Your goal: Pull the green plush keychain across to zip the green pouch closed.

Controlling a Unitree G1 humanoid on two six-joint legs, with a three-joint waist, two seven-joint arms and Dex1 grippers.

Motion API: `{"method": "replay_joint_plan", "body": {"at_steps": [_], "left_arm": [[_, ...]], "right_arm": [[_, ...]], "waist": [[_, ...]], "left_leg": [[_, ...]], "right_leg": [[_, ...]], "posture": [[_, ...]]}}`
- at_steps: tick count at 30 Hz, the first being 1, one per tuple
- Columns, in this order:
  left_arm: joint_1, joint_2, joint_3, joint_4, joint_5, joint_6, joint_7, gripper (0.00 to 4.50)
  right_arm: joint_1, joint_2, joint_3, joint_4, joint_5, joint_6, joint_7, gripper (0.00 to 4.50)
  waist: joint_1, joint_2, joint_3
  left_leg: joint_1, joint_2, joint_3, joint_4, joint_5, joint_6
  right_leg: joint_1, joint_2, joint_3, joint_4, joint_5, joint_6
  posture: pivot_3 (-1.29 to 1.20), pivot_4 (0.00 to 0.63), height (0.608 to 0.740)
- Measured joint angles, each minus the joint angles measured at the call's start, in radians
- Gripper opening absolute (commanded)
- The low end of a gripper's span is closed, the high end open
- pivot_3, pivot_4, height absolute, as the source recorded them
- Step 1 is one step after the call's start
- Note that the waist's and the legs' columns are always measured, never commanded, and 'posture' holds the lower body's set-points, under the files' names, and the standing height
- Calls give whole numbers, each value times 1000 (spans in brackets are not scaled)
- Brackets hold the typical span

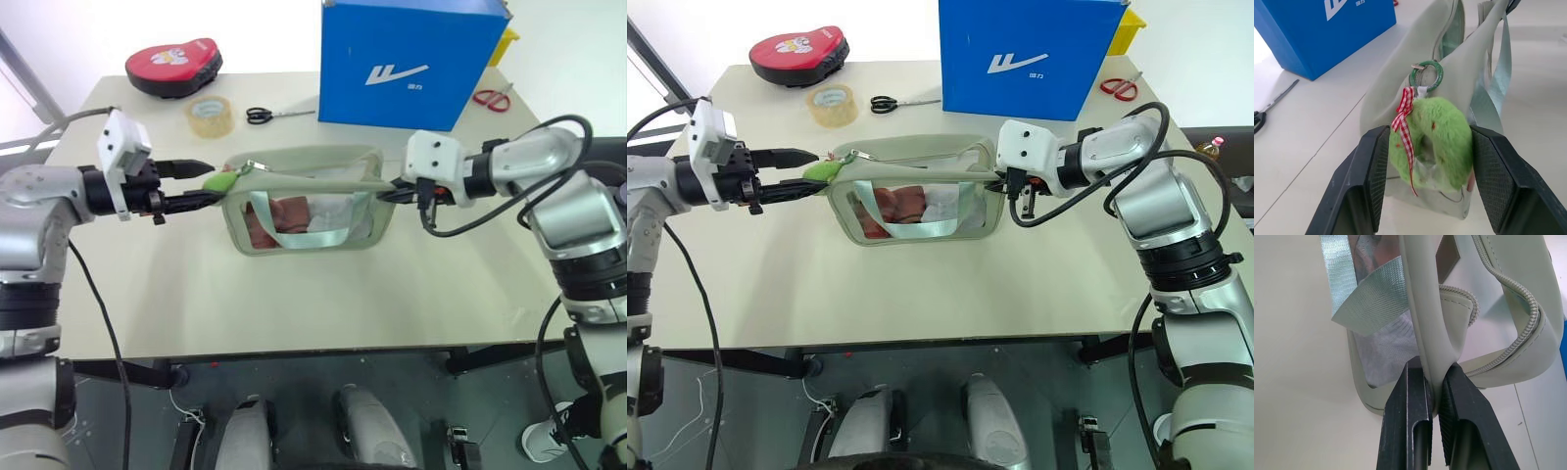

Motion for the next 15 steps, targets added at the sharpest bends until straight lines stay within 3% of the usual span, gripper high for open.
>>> {"method": "replay_joint_plan", "body": {"at_steps": [3,4,15], "left_arm": [[1,7,2,0,0,13,-1,193],[0,7,2,0,0,15,-2,84],[-92,-33,-5,-15,-16,41,5,84]], "right_arm": [[0,1,0,2,-1,1,-1,0],[0,1,0,2,-1,1,-1,0],[0,10,0,7,-5,15,-15,0]], "waist": [[0,0,0],[0,0,0],[1,0,0]], "left_leg": [[0,0,0,0,0,0],[0,0,0,0,0,0],[0,0,0,1,0,0]], "right_leg": [[0,0,0,0,0,0],[0,0,0,0,0,0],[1,0,0,0,0,0]], "posture": [[0,150,737],[0,150,737],[0,150,737]]}}
